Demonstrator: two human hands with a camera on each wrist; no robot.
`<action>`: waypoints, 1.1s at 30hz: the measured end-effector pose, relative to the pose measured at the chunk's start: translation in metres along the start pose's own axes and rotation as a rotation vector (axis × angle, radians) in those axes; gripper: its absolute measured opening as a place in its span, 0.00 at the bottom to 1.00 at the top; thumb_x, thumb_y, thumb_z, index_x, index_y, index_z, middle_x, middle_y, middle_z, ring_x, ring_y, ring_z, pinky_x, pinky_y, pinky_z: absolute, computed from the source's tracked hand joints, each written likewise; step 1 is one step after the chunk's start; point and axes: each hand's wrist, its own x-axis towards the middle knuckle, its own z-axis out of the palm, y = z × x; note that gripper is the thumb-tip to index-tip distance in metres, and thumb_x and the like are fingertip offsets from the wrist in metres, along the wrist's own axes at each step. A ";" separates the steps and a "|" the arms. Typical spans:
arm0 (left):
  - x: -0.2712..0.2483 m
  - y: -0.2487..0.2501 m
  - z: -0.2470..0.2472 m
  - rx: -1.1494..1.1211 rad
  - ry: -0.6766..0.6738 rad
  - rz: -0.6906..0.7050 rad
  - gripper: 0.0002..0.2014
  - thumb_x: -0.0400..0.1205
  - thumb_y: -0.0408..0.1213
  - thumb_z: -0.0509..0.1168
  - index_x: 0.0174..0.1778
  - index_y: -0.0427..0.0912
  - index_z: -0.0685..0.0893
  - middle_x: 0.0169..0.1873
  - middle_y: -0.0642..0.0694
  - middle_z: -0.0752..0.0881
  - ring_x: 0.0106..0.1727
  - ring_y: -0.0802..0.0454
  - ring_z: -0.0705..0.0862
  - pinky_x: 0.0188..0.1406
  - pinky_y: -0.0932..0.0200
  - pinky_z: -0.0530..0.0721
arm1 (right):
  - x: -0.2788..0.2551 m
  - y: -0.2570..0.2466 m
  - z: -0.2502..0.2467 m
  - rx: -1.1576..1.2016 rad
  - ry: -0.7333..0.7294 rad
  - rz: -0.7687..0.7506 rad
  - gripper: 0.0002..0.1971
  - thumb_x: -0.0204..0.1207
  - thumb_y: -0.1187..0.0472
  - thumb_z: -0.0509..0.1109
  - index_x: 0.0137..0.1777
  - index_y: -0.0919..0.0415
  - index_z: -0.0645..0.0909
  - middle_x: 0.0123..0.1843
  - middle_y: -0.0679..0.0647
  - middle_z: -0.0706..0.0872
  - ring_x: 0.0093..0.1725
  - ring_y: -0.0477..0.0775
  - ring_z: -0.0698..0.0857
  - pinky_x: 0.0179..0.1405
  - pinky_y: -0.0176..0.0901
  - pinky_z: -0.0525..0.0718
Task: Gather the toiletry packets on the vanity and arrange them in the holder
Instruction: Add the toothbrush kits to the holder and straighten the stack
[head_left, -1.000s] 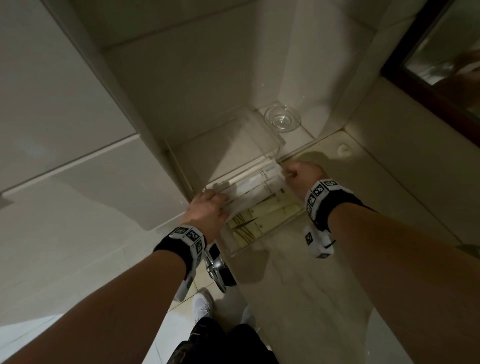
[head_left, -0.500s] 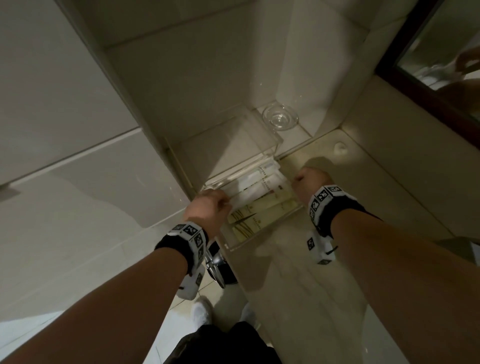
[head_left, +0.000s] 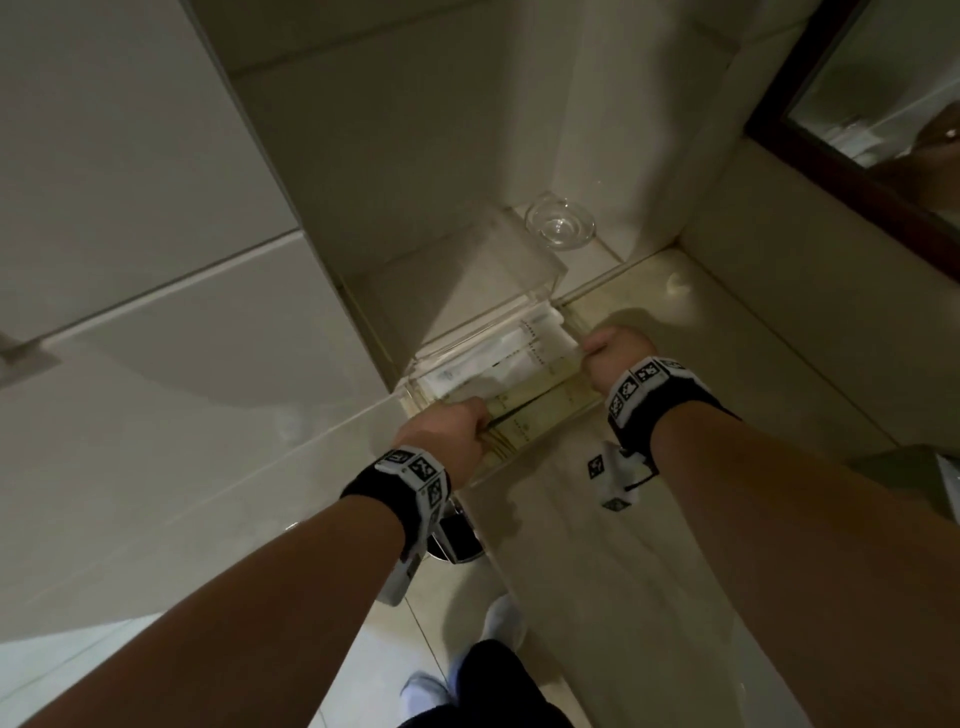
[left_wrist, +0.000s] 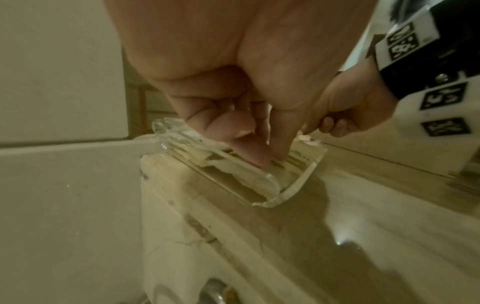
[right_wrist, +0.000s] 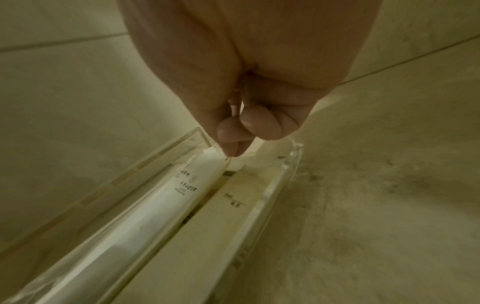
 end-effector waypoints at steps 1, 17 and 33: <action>0.001 -0.001 0.002 -0.042 0.000 -0.009 0.10 0.80 0.40 0.63 0.56 0.54 0.79 0.49 0.47 0.85 0.46 0.44 0.84 0.43 0.56 0.84 | 0.001 0.000 0.000 -0.013 0.015 -0.006 0.11 0.76 0.66 0.68 0.52 0.51 0.86 0.56 0.52 0.88 0.54 0.57 0.86 0.62 0.44 0.83; 0.000 -0.004 0.006 -0.126 0.050 -0.014 0.18 0.82 0.40 0.61 0.68 0.57 0.74 0.54 0.46 0.87 0.51 0.45 0.86 0.49 0.55 0.86 | -0.029 0.020 0.012 -0.237 -0.084 -0.076 0.16 0.75 0.57 0.75 0.57 0.51 0.72 0.48 0.51 0.81 0.46 0.56 0.81 0.41 0.43 0.76; 0.001 0.003 0.043 0.382 0.058 0.393 0.37 0.86 0.59 0.51 0.87 0.44 0.48 0.88 0.45 0.47 0.88 0.46 0.43 0.86 0.47 0.43 | -0.058 0.024 0.029 -0.782 -0.285 -0.519 0.35 0.87 0.42 0.49 0.88 0.53 0.40 0.89 0.48 0.38 0.88 0.54 0.40 0.86 0.54 0.41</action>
